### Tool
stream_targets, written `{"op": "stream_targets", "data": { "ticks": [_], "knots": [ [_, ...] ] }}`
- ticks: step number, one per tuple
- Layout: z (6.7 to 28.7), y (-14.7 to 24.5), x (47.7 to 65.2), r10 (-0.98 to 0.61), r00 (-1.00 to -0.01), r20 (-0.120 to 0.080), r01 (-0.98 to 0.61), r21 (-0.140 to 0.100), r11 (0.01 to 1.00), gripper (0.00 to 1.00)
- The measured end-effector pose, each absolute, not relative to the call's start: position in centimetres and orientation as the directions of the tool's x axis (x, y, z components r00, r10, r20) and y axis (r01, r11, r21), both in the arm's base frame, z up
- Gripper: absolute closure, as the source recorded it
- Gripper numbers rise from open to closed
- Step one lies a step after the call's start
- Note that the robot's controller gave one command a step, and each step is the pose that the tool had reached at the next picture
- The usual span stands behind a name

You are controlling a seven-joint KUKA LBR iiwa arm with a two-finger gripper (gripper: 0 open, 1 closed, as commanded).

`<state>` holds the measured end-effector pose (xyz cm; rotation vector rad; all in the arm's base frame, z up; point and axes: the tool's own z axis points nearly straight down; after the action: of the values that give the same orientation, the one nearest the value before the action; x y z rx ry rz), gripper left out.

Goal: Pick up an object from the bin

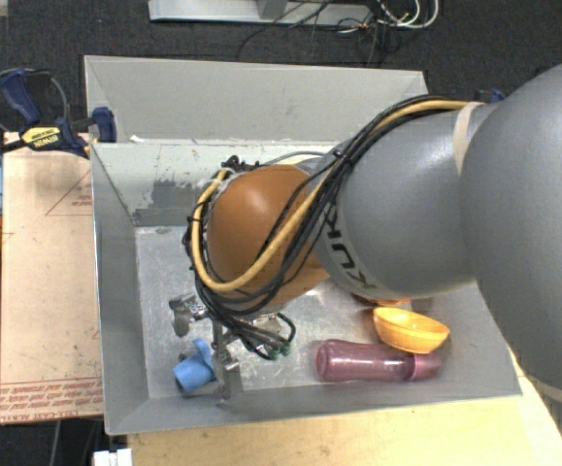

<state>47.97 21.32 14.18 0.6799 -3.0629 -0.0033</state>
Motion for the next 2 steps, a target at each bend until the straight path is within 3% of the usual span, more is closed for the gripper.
{"op": "stream_targets", "data": {
  "ticks": [1, 2],
  "knots": [
    [12.4, 21.6, 48.6, -0.450, -0.893, 0.000, -0.450, 0.003, 0.893, 0.00],
    [14.3, 22.5, 48.7, -0.653, -0.758, -0.003, -0.653, 0.004, 0.757, 0.00]
  ]
}}
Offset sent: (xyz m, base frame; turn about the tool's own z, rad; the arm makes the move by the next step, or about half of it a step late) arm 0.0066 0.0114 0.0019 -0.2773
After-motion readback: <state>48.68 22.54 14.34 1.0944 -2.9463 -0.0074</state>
